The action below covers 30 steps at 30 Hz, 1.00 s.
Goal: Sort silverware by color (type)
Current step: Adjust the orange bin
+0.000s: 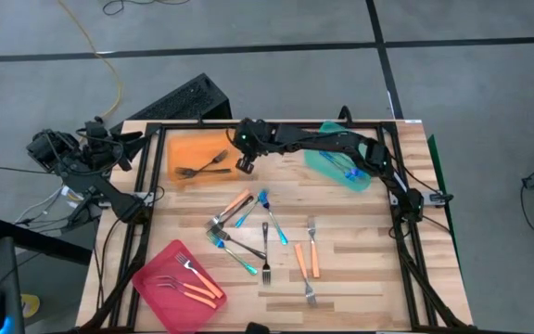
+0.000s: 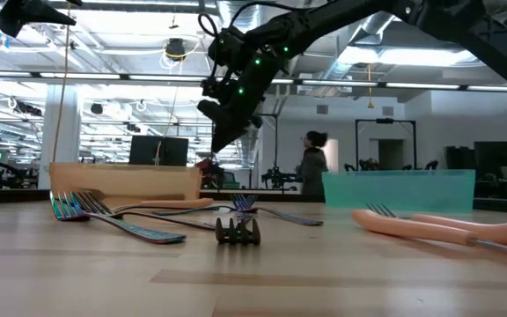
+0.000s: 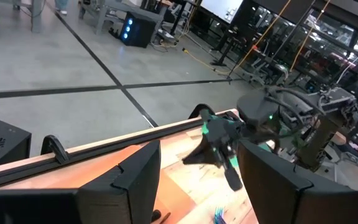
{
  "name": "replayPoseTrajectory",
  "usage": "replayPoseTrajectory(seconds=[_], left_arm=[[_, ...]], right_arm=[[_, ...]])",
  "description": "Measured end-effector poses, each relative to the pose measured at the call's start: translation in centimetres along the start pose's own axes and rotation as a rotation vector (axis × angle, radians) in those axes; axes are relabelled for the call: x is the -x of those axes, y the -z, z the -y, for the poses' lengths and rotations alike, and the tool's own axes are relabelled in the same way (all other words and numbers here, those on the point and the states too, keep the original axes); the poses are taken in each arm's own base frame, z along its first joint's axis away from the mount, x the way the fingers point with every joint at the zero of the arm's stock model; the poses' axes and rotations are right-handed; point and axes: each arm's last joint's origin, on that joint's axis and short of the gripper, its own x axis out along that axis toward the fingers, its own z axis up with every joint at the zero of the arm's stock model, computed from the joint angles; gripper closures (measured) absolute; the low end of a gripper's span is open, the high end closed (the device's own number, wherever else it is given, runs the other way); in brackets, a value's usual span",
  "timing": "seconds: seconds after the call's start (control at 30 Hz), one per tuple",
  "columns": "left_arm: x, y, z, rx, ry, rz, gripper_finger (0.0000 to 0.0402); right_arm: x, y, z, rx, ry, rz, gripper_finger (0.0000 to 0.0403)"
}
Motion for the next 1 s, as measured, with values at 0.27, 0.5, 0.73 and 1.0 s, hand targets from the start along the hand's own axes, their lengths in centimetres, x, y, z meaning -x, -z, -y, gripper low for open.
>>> replayPoseTrajectory(seconds=[0.27,0.5,0.73,1.0], left_arm=[[0.0,0.0,0.0,0.010,0.000,0.001,0.0205],[0.0,0.0,0.0,0.023,0.001,-0.007,0.0205],[0.0,0.0,0.0,0.025,0.002,-0.010,0.0205],[0.0,0.0,0.0,0.025,0.002,-0.010,0.0205]], right_arm=[[-2.5,0.7,1.1,-0.243,-0.040,-0.005,0.0387],[-2.9,0.5,0.6,-0.281,-0.071,0.028,0.0387],[-3.2,0.3,1.6,-0.400,-0.056,0.065,0.0387],[-4.2,0.6,1.1,-0.493,-0.083,0.058,0.0387]])
